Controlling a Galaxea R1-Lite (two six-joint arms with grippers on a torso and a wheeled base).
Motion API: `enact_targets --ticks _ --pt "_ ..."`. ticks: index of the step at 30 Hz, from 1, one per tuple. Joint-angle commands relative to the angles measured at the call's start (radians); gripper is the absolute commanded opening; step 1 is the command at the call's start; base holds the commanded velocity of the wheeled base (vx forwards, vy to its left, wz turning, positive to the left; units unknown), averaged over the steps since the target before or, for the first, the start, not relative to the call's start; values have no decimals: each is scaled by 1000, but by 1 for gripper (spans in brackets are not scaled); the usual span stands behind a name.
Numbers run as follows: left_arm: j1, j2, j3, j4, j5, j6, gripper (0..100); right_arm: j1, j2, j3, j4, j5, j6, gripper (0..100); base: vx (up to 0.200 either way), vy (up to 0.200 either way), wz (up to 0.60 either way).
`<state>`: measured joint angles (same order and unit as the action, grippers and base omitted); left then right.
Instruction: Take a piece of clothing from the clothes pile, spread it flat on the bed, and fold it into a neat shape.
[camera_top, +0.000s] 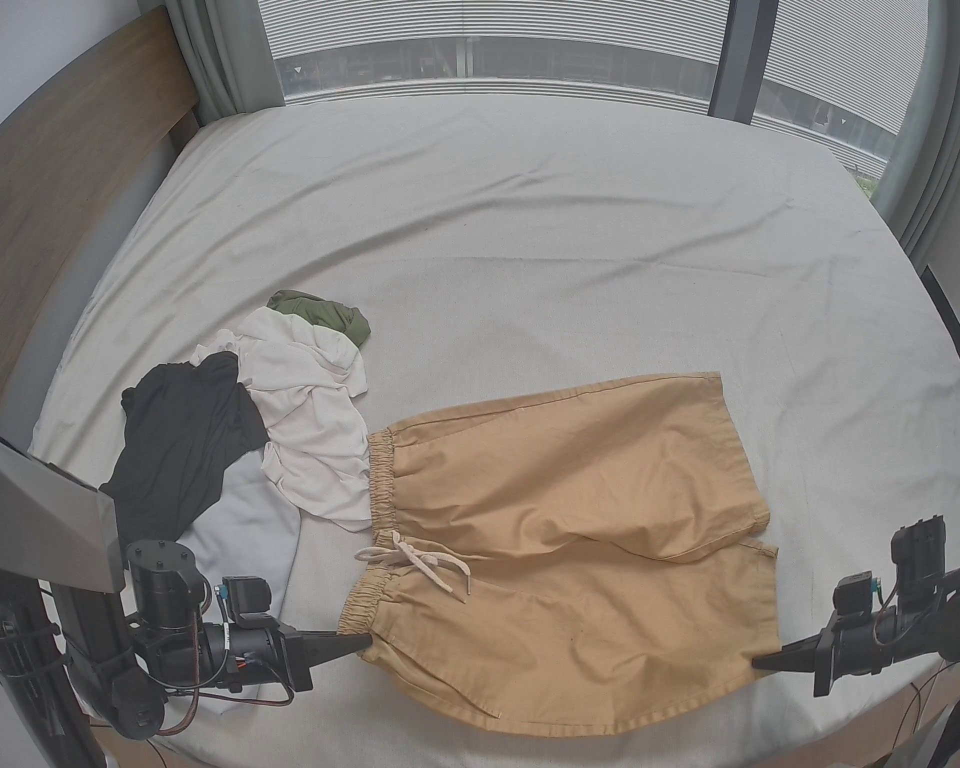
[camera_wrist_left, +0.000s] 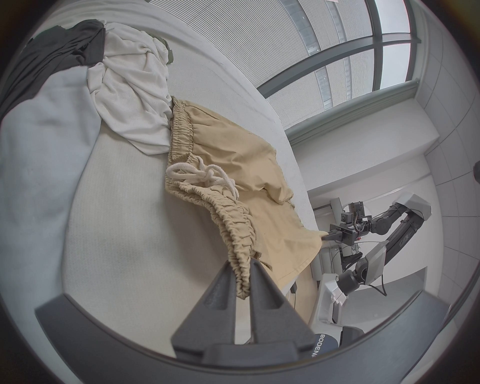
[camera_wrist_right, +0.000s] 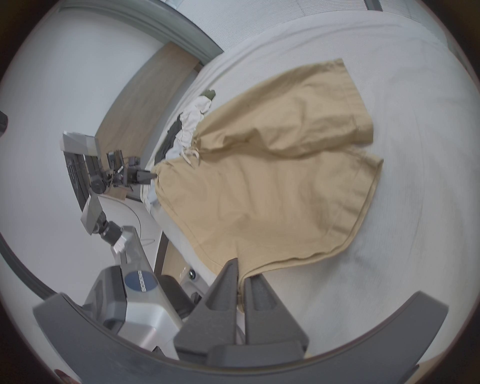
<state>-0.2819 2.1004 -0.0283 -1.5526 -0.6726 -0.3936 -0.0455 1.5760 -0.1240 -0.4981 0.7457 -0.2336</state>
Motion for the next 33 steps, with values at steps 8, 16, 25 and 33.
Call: enact_targets --ticks 8,16,25,33 --pt "-8 -3 -32 -3 5 -5 0 -31 -37 -82 -8 37 48 0 0 0 0" --pt "0 -7 -79 -4 8 -11 0 -30 -71 -149 -8 40 143 0 0 0 0" --pt "0 -77 -104 -3 10 -51 0 -31 -67 -174 -106 38 229 0 0 0 0" --pt "-2 -106 -157 -3 71 -139 0 -22 -45 -178 -289 30 384 0 0 0 0"
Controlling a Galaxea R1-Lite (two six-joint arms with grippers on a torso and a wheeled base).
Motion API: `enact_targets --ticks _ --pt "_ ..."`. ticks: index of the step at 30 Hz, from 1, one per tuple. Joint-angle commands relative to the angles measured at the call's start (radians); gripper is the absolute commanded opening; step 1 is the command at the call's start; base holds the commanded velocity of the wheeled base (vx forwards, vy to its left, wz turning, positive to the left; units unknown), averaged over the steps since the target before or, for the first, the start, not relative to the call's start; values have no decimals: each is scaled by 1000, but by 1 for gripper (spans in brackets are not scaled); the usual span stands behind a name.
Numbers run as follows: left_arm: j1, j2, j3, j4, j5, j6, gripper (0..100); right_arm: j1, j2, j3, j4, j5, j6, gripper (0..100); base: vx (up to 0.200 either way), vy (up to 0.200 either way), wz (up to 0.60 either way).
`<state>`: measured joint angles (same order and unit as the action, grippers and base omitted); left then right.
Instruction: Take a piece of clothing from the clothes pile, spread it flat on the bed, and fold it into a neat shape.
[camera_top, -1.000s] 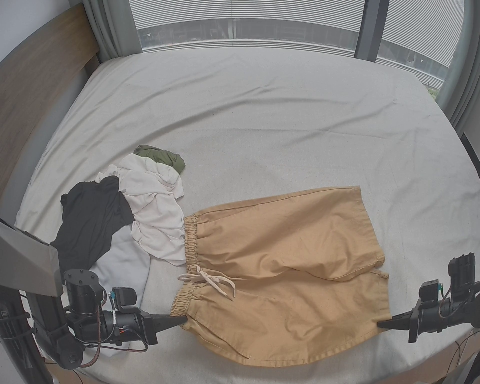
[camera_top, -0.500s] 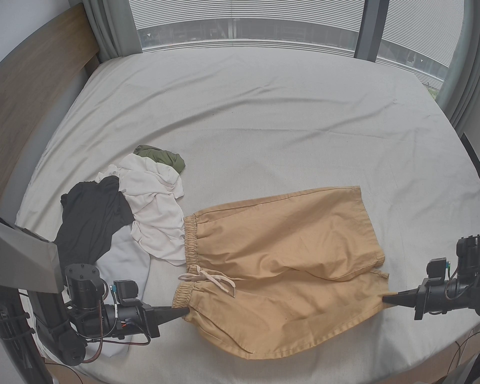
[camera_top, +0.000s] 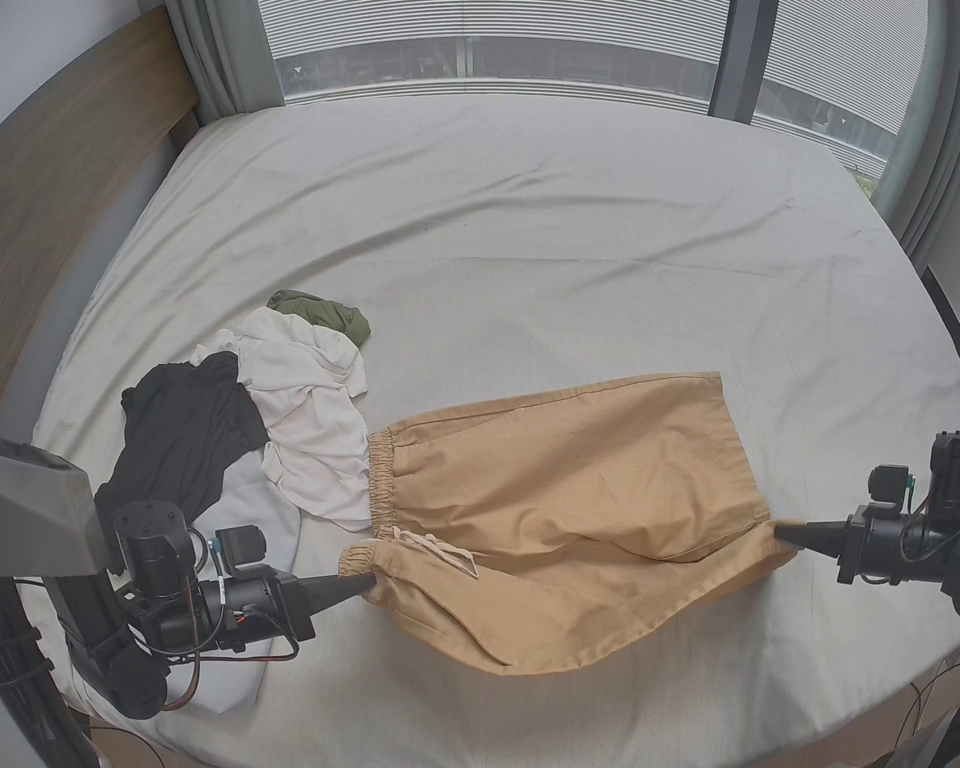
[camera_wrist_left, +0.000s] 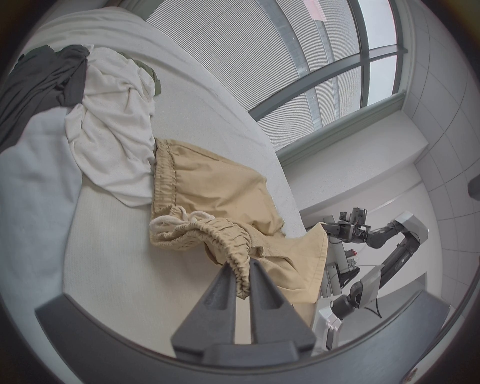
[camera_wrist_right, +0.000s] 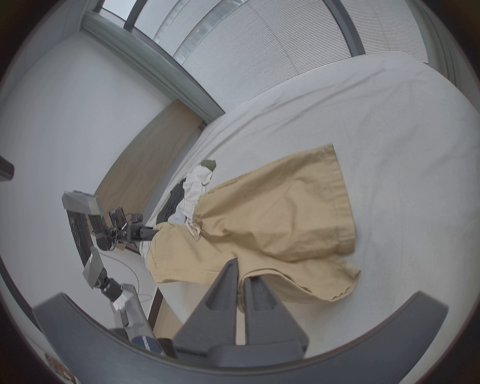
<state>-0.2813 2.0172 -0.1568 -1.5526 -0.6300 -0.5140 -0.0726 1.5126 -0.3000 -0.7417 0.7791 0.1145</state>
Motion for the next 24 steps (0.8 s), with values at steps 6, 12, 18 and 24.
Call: enact_targets --ticks 6,12,18,24 --pt "-3 -23 -58 -3 59 -34 0 5 51 -5 -114 -6 48 0 0 0 0" --pt "-4 -25 -73 -3 76 -49 0 4 83 -22 -211 -8 94 0 0 0 0" --pt "-7 -20 -81 -3 90 -49 0 5 83 -27 -280 -9 142 0 0 0 0" --pt "-7 -20 -84 -3 90 -50 0 5 81 -41 -314 -9 166 0 0 0 0"
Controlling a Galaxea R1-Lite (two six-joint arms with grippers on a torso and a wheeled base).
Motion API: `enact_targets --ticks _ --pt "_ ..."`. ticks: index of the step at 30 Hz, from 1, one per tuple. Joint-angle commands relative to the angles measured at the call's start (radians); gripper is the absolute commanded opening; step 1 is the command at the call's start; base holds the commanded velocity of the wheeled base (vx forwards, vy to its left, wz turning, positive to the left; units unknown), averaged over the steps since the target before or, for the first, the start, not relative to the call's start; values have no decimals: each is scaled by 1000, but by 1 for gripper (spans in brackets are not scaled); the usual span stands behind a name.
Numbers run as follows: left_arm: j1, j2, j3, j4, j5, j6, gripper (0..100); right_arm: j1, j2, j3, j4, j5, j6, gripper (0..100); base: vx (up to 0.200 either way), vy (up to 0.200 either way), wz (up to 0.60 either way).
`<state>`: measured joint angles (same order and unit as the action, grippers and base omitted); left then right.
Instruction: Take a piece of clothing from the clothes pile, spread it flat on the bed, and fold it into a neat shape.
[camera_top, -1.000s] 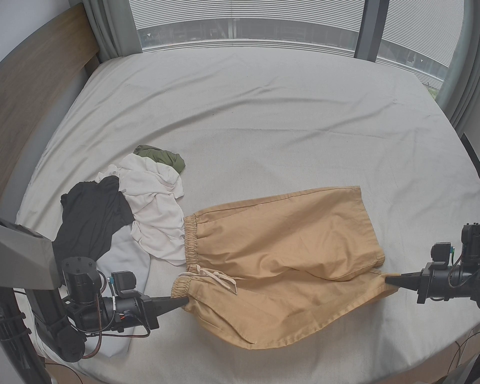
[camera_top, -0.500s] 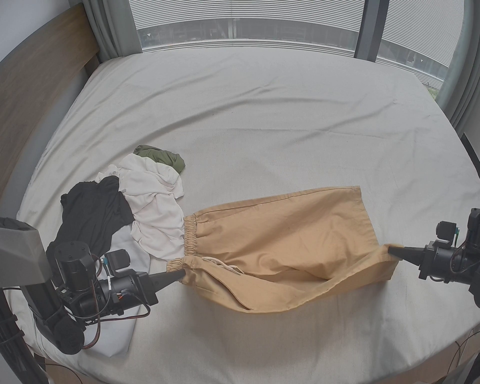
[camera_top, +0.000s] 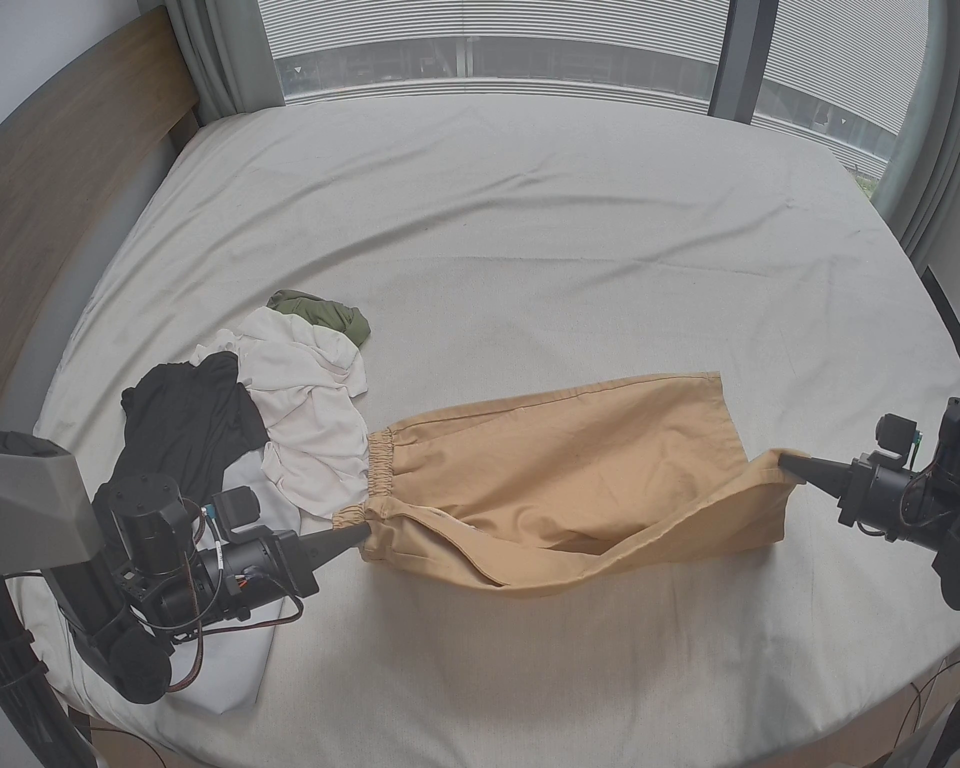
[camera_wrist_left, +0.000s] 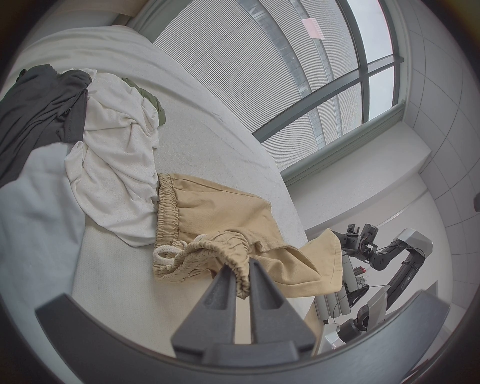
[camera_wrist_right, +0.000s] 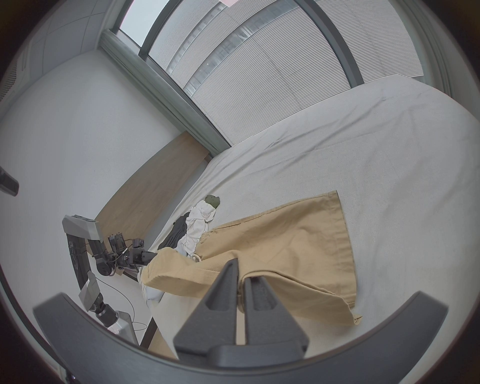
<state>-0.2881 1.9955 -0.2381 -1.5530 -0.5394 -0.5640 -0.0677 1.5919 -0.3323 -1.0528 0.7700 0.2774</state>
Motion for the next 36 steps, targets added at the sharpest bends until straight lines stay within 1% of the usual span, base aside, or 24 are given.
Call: enact_targets --ticks 1,5,9,13,24,27,28,29,33,36 --pt "0 0 -3 -2 -1 0 0 -1 2 -8 -3 0 5 0 0 0 0" --pt "1 -1 -15 -2 1 -5 0 -4 -3 -22 -3 0 14 0 0 0 0" --pt "0 -6 -24 -2 12 -39 0 -4 -6 -36 -3 0 34 0 0 0 0" --pt "0 -1 -38 -2 38 -42 0 -6 -18 -43 -3 0 42 0 0 0 0" --pt "1 -1 -53 -4 41 -45 0 -1 -79 -57 -1 -1 72 0 0 0 0" --pt "3 -3 -55 -4 41 -45 0 2 -90 -59 -1 -17 72 0 0 0 0" --pt "3 -3 -61 -4 41 -45 0 6 -92 -62 -1 -37 72 0 0 0 0" --pt "4 -3 -63 -4 41 -45 0 11 -92 -63 -1 -41 72 0 0 0 0" --pt "4 -3 -69 -4 44 -50 0 14 -90 -63 -1 -41 74 0 0 0 0" --pt "6 -6 -76 -4 45 -73 0 14 -87 -63 -1 -43 74 0 0 0 0"
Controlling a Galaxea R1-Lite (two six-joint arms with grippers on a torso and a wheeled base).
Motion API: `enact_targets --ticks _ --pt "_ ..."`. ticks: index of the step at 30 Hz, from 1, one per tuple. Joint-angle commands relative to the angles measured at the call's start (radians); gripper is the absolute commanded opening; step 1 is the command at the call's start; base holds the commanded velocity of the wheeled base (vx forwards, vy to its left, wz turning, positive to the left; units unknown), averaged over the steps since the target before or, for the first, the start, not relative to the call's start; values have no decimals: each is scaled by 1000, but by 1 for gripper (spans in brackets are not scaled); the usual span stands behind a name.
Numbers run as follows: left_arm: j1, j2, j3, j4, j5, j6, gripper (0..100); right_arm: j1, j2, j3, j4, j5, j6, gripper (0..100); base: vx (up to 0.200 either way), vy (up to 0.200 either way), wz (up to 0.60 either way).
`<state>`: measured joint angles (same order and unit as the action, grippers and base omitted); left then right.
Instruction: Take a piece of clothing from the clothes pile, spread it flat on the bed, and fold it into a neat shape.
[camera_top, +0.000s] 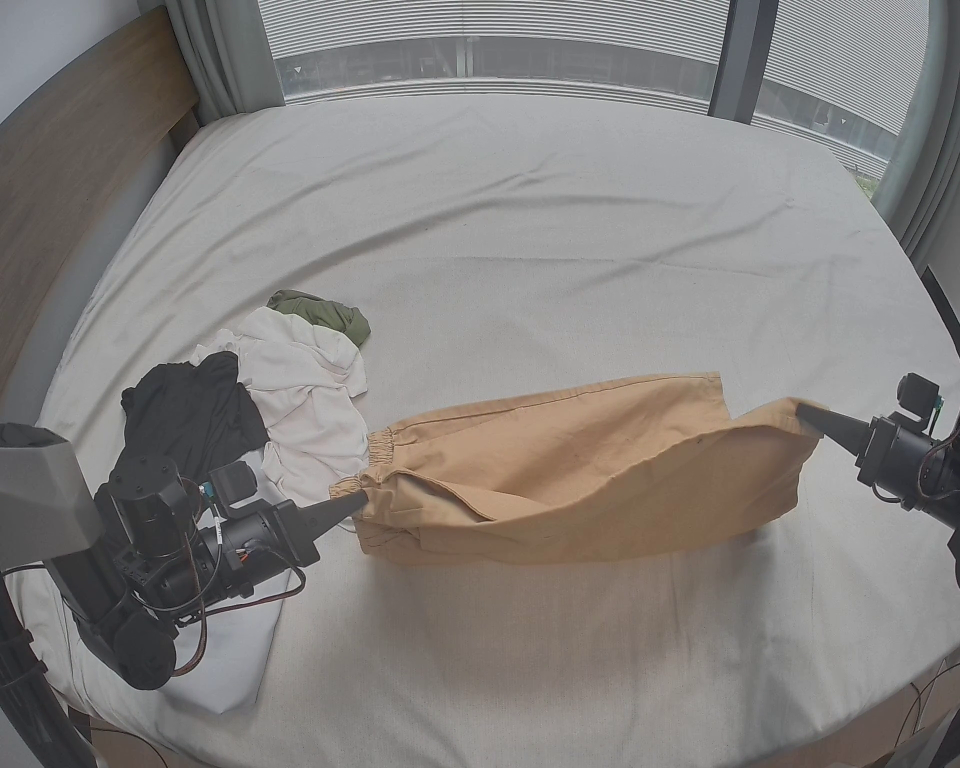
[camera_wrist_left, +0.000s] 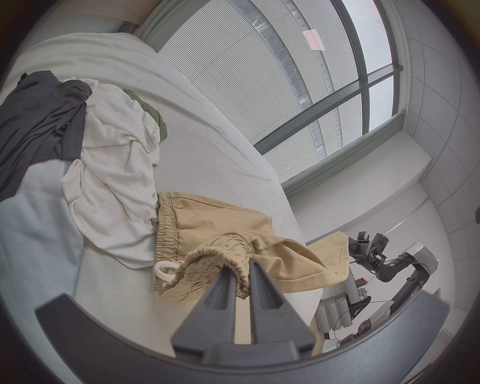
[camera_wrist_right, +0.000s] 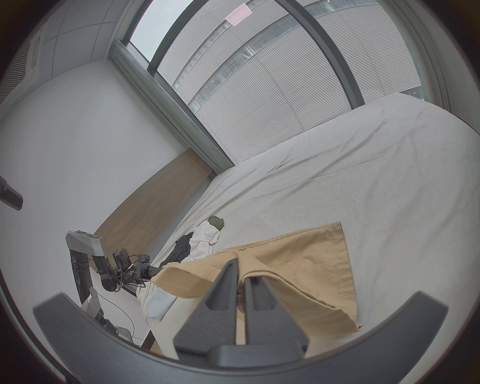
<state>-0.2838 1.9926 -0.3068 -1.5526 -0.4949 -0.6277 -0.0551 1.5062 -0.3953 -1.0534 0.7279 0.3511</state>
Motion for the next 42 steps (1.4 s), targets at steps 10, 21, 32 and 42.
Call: enact_targets --ticks 10,21,32,42 --pt "-1 -1 -18 -4 21 -14 0 1 20 -8 -2 -4 3 0 0 0 0" --pt "0 -1 -20 -4 21 -14 0 23 -40 -14 0 -5 59 0 0 0 0" --pt "-17 0 -41 -4 21 -38 0 14 66 -14 -8 -18 59 0 0 0 0" --pt "-54 22 -127 -3 99 -76 0 0 184 -76 -82 -22 65 0 0 0 0"
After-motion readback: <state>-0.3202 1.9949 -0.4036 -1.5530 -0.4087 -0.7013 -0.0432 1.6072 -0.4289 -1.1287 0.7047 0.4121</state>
